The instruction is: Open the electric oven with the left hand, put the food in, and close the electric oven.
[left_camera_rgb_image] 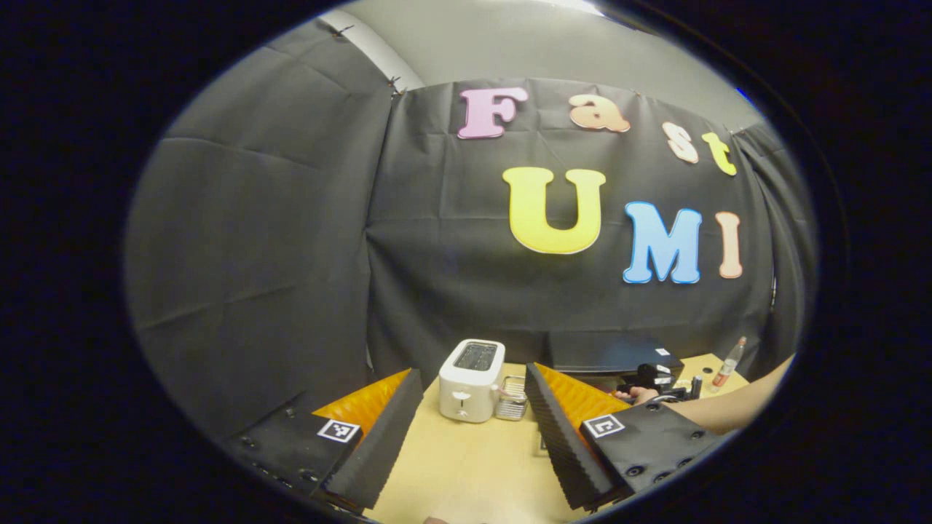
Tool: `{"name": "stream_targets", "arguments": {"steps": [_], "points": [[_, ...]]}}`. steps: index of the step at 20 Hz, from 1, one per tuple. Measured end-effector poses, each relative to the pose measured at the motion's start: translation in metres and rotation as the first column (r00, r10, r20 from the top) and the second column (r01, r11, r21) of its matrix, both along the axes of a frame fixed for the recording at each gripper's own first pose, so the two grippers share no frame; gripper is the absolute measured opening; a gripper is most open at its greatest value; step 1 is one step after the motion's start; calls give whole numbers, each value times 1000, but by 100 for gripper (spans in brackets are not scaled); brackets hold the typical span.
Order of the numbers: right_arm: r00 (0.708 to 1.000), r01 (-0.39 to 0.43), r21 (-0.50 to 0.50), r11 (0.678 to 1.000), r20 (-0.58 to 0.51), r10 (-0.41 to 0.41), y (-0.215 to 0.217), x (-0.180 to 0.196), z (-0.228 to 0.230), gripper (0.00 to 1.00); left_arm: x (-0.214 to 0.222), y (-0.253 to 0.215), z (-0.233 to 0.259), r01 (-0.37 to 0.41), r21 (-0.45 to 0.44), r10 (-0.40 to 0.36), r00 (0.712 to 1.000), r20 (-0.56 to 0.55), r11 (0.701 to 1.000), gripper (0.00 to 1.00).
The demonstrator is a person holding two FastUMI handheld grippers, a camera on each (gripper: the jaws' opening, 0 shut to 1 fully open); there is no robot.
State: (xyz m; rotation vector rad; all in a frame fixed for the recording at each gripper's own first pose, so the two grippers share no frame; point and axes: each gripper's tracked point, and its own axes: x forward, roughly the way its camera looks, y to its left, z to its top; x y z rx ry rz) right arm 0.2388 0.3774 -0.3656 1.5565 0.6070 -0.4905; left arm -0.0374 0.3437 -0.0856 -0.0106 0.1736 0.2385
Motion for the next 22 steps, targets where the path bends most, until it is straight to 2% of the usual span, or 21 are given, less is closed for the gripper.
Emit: {"name": "stream_targets", "arguments": {"steps": [1, 2, 6, 7, 9, 10, 12, 13, 15, 18, 22], "points": [[1000, 3, 2, 1000, 5, -3, 1, 4, 0, 4, 0, 3, -1, -4, 3, 4, 1000, -4, 1000, 91], [1000, -1, -3, 1000, 9, 1, 1, 8, -1, 4, 0, 4, 0, -5, 5, 5, 1000, -5, 1000, 100], [999, -45, -5, 999, 29, 46, -1, 11, 5, 5, 10, -6, 2, 21, 4, -21, 1000, 2, 1000, 100], [995, -87, -15, 996, 44, 87, 0, 7, 9, 9, 13, -11, 3, 33, 1, -33, 999, 6, 999, 100], [977, -206, -71, 976, 38, 209, 1, -5, 11, 28, 21, -26, 6, 61, -5, -61, 998, 18, 998, 100], [968, -245, -108, 963, 18, 249, -4, -15, 10, 41, 24, -33, 6, 78, -9, -78, 997, 24, 997, 100], [953, -301, -184, 936, -17, 303, -23, -34, 12, 41, 32, -53, 9, 123, -19, -122, 992, 39, 992, 100], [941, -335, -227, 914, -28, 338, -34, -45, 16, 41, 36, -63, 8, 147, -22, -146, 988, 43, 989, 96], [908, -405, -320, 856, -35, 417, -54, -63, 28, 41, 47, -87, 5, 196, -30, -195, 980, 46, 980, 98], [845, -484, -481, 731, -38, 534, -88, -93, 59, 41, 59, -127, 3, 264, -48, -261, 964, 46, 963, 100], [779, -499, -653, 569, -51, 625, -137, -119, 106, 41, 68, -178, 7, 335, -30, -333, 941, 55, 942, 100]]}}
